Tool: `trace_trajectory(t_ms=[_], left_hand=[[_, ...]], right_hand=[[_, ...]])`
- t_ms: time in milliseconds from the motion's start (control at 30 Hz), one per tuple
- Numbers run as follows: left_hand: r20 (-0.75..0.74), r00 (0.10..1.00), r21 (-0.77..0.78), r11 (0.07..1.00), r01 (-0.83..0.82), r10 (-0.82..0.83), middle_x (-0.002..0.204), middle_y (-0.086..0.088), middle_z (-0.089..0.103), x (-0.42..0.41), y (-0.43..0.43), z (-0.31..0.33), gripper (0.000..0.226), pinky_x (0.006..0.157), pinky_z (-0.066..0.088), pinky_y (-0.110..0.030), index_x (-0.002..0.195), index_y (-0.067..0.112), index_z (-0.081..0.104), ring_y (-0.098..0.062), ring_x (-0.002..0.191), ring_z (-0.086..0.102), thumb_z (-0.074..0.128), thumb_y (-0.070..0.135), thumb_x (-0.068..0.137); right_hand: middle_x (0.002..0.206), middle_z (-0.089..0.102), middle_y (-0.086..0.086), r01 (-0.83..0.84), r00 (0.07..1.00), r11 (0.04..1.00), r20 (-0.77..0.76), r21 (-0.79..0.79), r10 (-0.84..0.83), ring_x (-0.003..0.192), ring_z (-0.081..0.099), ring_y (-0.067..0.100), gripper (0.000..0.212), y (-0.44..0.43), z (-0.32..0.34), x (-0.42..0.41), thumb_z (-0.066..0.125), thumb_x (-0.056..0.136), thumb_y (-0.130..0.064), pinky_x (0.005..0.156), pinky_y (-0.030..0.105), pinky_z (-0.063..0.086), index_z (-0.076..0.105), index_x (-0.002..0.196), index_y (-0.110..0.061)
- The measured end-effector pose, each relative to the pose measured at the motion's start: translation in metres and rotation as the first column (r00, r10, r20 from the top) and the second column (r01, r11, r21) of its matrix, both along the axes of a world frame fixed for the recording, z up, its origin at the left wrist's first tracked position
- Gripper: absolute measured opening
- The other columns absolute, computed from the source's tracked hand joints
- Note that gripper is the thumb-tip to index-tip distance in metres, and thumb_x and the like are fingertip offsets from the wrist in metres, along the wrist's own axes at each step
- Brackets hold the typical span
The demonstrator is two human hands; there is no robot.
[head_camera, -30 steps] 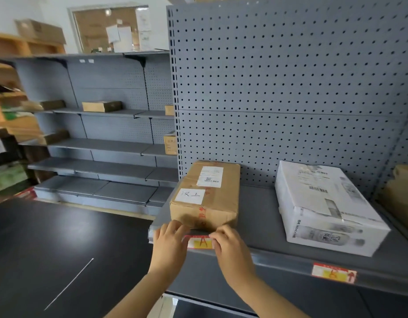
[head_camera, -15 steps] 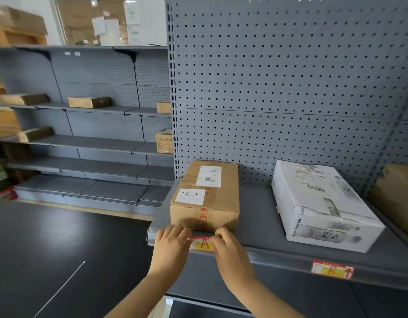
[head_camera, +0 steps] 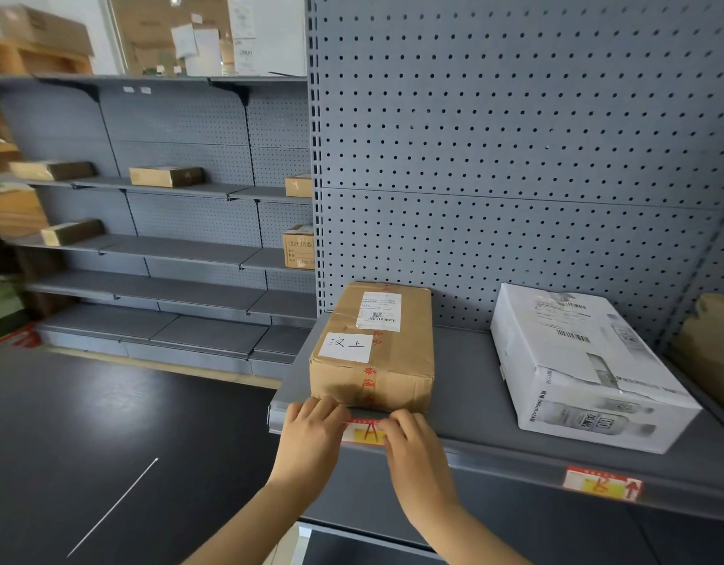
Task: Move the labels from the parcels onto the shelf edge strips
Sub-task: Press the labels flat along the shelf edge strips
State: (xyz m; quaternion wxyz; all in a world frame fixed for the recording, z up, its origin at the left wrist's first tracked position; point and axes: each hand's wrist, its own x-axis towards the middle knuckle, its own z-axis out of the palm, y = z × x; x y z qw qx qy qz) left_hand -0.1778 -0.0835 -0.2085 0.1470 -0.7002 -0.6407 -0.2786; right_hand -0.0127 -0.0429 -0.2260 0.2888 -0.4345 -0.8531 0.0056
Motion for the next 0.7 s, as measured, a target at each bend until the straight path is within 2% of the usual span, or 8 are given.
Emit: trace_trajectory(t_ms=[200, 433, 700], left_hand=[[-0.003, 1.0, 0.001, 1.0, 0.025, -0.025, 0.078, 0.006, 0.06, 0.001, 0.0, 0.001, 0.026, 0.061, 0.04, -0.03, 0.078, 0.023, 0.061, -0.02, 0.07, 0.055, 0.079, 0.008, 0.068], [0.004, 1.0, -0.059, 0.998, -0.011, 0.011, 0.069, 0.007, 0.057, 0.0, 0.004, 0.009, 0.028, 0.057, 0.038, -0.029, 0.068, 0.023, 0.058, -0.018, 0.061, 0.053, 0.084, 0.014, 0.063], [-0.083, 0.996, -0.123, 0.992, 0.008, -0.018, 0.07, 0.007, 0.056, -0.005, 0.008, 0.01, 0.032, 0.058, 0.036, -0.028, 0.067, 0.025, 0.059, -0.019, 0.061, 0.052, 0.083, 0.006, 0.057]], right_hand=[[0.086, 0.062, -0.005, 0.038, 0.999, 0.999, 0.002, 0.033, -0.038, 0.074, 0.056, 0.015, 0.042, -0.002, 0.001, -0.002, 0.088, 0.054, -0.007, 0.059, 0.023, 0.051, 0.067, 0.087, -0.021], [0.089, 0.06, -0.005, 0.061, 0.998, 0.998, 0.005, 0.021, -0.061, 0.072, 0.055, 0.015, 0.047, -0.004, 0.004, -0.004, 0.088, 0.052, -0.005, 0.056, 0.023, 0.05, 0.064, 0.089, -0.021], [0.084, 0.059, -0.004, 0.077, 0.995, 0.994, 0.058, 0.073, -0.081, 0.071, 0.054, 0.016, 0.037, -0.005, 0.008, -0.004, 0.086, 0.055, -0.006, 0.058, 0.025, 0.049, 0.064, 0.081, -0.021]])
